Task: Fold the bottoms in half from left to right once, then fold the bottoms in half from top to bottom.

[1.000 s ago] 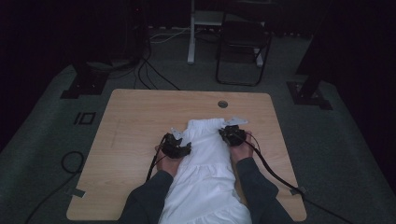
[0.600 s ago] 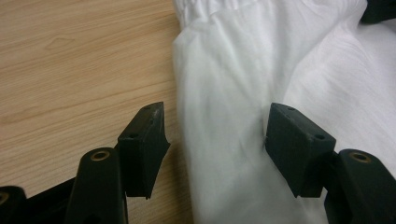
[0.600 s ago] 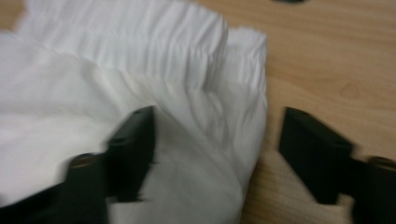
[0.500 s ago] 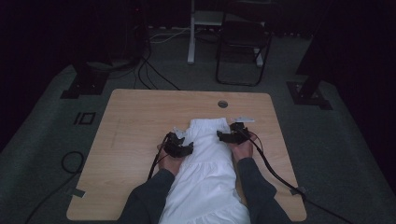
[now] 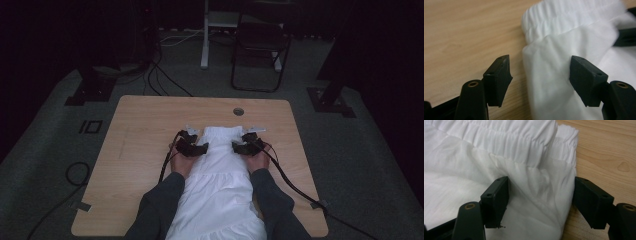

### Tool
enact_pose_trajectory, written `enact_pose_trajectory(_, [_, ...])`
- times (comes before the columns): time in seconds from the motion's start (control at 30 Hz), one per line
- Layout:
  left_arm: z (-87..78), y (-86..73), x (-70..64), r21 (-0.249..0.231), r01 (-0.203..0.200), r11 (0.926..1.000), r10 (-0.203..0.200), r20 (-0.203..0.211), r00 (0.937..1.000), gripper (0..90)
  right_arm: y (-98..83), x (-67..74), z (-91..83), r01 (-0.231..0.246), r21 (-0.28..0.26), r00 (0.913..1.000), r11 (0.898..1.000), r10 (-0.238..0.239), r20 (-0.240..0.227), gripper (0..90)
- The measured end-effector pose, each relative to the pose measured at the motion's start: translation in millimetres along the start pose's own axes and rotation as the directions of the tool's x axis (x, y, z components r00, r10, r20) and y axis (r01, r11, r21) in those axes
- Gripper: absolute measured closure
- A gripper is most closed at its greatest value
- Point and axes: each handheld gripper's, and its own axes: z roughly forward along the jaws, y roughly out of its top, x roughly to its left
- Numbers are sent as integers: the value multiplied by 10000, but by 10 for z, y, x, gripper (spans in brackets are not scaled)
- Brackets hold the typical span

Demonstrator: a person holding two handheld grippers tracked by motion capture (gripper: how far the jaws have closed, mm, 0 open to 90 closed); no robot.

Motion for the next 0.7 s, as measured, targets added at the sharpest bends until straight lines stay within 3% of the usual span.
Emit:
enact_pose_trajectory(0.17, [96, -33, 56, 101, 291, 9995, -294, 396, 9988, 314, 7, 5, 5, -72, -49, 10000, 10000, 72, 54, 352])
enact_pose_trajectory(0.33, [132, -3, 10, 206, -140, 9997, 126, 658, 9978, 290, 26, 32, 0, -98, -77, 9999, 9999, 97, -46, 514])
enact_pose_trajectory(0.43, [142, 49, -45, 582, -171, 9982, 109, 1048, 9944, 291, 39, 52, -4, -142, -20, 9998, 9999, 142, -164, 610])
enact_pose_trajectory(0.47, [151, 67, -83, 686, -344, 9971, 287, 831, 9961, 295, 43, 52, -6, -142, 2, 9996, 9999, 142, -257, 646])
enact_pose_trajectory(0.5, [150, 77, -92, 744, -413, 9964, 357, 747, 9966, 352, 49, 51, -8, -164, 59, 9993, 9998, 166, -331, 688])
enact_pose_trajectory(0.6, [148, 102, -64, 874, -39, 9962, -52, 1035, 9946, 641, 61, 50, -11, -187, 169, 9981, 9997, 197, -589, 794])
enact_pose_trajectory(0.7, [132, 121, -21, 916, 15, 9958, -133, 1276, 9917, 832, 70, 31, -18, -239, 125, 9962, 9996, 248, -836, 843])
